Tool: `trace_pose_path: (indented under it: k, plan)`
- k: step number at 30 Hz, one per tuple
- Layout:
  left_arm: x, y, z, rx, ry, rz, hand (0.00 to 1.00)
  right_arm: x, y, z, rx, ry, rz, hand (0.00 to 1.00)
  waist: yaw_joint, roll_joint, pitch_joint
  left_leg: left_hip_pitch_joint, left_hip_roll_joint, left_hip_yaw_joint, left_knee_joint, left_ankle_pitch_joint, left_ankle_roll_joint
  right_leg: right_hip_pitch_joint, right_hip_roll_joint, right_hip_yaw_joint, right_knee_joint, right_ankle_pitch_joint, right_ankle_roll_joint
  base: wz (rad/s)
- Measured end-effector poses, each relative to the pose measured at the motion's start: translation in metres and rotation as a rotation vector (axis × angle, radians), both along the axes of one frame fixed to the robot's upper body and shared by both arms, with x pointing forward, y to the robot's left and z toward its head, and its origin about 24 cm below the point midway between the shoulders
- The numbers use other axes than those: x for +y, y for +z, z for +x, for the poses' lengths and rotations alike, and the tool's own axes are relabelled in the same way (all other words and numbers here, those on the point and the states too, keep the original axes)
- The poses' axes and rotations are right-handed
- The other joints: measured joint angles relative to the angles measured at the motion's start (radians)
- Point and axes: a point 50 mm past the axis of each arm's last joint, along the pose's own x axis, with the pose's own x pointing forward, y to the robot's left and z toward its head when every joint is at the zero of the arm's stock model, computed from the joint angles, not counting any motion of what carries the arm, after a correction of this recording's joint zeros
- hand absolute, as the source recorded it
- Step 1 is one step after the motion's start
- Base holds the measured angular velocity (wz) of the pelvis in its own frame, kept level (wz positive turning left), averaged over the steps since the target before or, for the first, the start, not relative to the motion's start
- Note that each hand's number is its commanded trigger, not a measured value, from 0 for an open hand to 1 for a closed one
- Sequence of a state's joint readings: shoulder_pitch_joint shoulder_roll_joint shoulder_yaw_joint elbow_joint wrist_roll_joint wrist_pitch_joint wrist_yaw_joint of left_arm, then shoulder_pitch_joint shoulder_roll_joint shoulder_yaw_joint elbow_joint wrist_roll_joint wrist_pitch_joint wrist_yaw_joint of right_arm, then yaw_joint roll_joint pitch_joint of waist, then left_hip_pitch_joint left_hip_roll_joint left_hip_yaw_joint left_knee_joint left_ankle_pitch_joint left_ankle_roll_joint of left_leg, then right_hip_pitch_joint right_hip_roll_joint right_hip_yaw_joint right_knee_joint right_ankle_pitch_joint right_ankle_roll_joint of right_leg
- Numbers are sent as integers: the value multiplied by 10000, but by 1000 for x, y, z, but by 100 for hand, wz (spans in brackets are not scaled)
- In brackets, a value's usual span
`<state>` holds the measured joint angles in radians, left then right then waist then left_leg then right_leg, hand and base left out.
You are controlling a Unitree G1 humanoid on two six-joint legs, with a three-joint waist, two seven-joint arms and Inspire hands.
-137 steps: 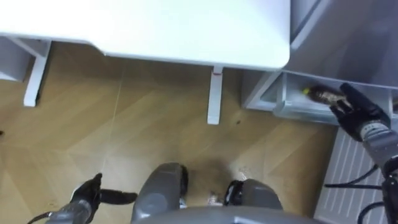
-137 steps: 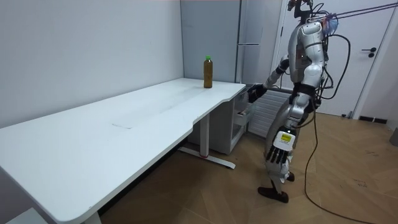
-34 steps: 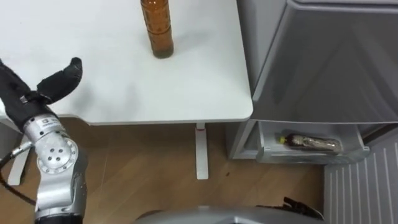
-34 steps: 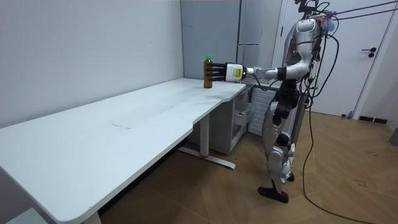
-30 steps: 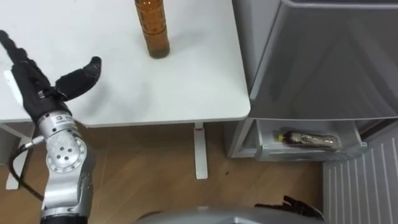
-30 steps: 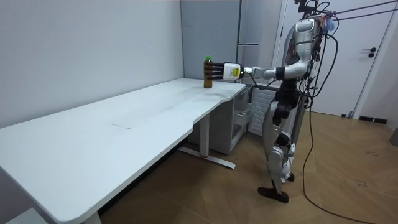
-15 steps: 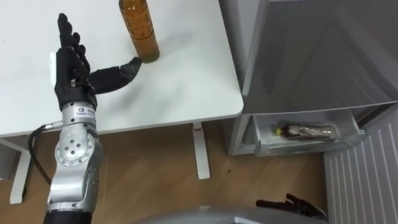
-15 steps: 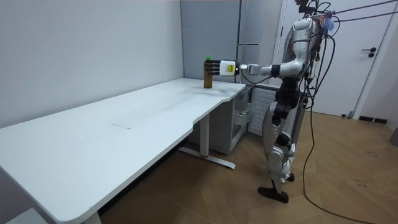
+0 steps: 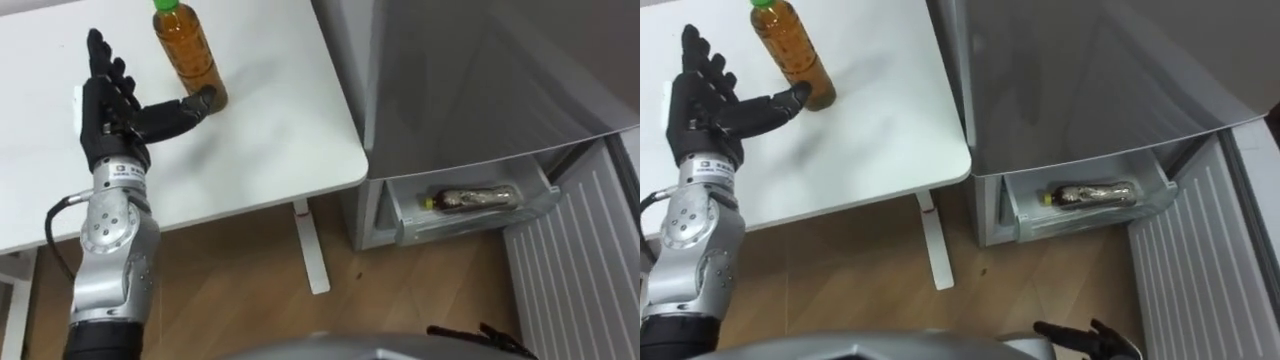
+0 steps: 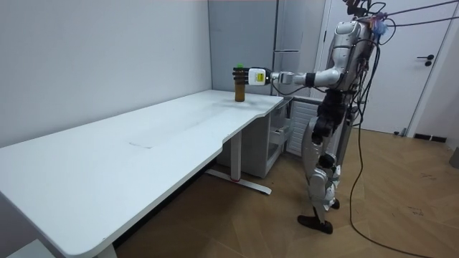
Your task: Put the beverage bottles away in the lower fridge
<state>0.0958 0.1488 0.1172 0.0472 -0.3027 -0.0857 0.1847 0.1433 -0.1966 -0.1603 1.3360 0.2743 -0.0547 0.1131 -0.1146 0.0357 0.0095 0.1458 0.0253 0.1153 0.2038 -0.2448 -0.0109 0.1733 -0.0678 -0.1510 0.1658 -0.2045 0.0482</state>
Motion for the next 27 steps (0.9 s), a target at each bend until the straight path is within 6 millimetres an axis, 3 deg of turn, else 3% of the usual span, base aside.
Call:
trace_pose_path:
  k: [6,11,16,22,27]
  plan:
    - [0,-4,11,344,42,-367,0,0,-1,-25,2153,1832,-436,0,-6,39,-24,230,31,259,-102,0,0,15,27,265,65,-1,2,-14]
    - [8,0,21,436,173,-518,0,11,-3,-44,3353,2760,-156,0,-186,-85,29,392,69,367,-177,-2,-1,17,65,464,215,-3,3,-12]
    - [21,8,32,427,272,-201,0,13,-3,-46,3733,3400,23,0,-229,-103,29,397,135,438,-235,-9,-5,-3,163,674,215,29,-50,-11]
    - [27,6,31,600,419,-277,0,13,-4,-41,3711,3823,120,0,-300,30,-47,406,164,438,-214,7,-31,-99,199,702,221,46,-78,-2]
    - [27,3,31,833,339,-331,0,14,-4,-39,3627,3921,240,0,-296,58,-61,403,162,439,-228,6,-31,-106,199,701,221,46,-78,0]
